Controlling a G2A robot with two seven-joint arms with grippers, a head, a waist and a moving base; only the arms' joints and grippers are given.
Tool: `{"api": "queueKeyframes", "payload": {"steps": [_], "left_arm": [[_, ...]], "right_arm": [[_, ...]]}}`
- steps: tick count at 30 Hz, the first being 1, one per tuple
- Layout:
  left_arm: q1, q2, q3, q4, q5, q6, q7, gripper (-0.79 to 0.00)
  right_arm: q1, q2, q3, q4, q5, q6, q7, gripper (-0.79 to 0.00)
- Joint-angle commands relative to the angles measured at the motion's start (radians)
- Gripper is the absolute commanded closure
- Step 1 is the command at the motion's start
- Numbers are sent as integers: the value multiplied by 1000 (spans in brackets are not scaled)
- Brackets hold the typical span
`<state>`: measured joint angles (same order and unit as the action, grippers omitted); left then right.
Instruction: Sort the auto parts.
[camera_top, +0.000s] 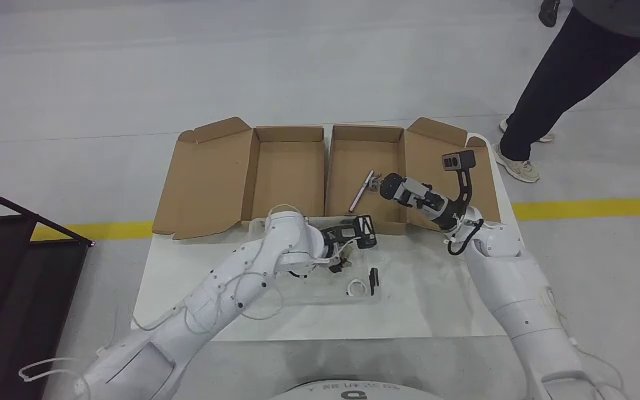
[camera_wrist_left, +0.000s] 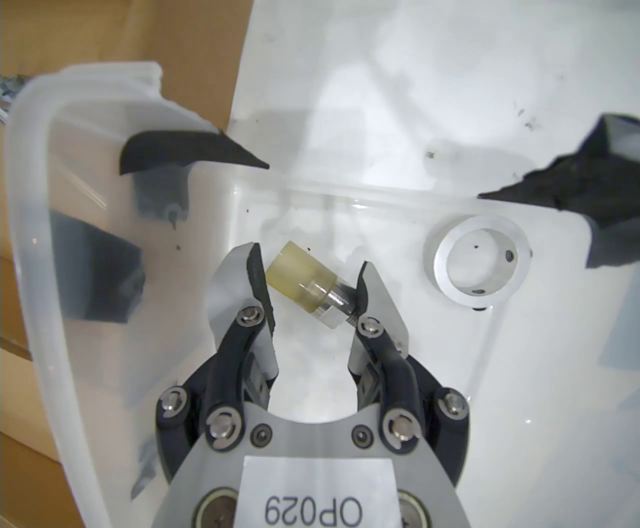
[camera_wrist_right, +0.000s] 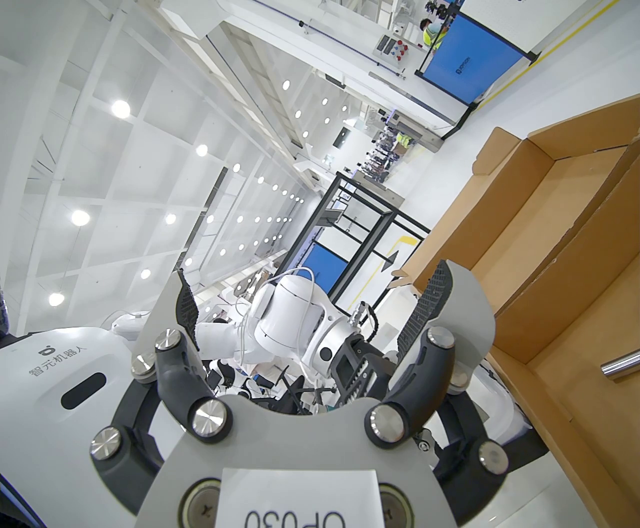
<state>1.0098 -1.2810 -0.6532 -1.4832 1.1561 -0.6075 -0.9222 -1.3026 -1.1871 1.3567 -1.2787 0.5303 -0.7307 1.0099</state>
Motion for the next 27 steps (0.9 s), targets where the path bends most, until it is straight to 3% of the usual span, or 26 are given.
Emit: {"api": "queueKeyframes", "payload": {"steps": [1, 17, 27], "left_arm": [[24, 12, -28, -35, -25, -8, -6, 0], [220, 107, -304, -344, -184, -23, -59, 0], [269, 124, -338, -412, -201, -20, -64, 0]], "right_arm": [[0, 0, 0, 0, 0, 0, 0, -785], [0, 0, 0, 0, 0, 0, 0, -785], [0, 0, 0, 0, 0, 0, 0, -785]]}}
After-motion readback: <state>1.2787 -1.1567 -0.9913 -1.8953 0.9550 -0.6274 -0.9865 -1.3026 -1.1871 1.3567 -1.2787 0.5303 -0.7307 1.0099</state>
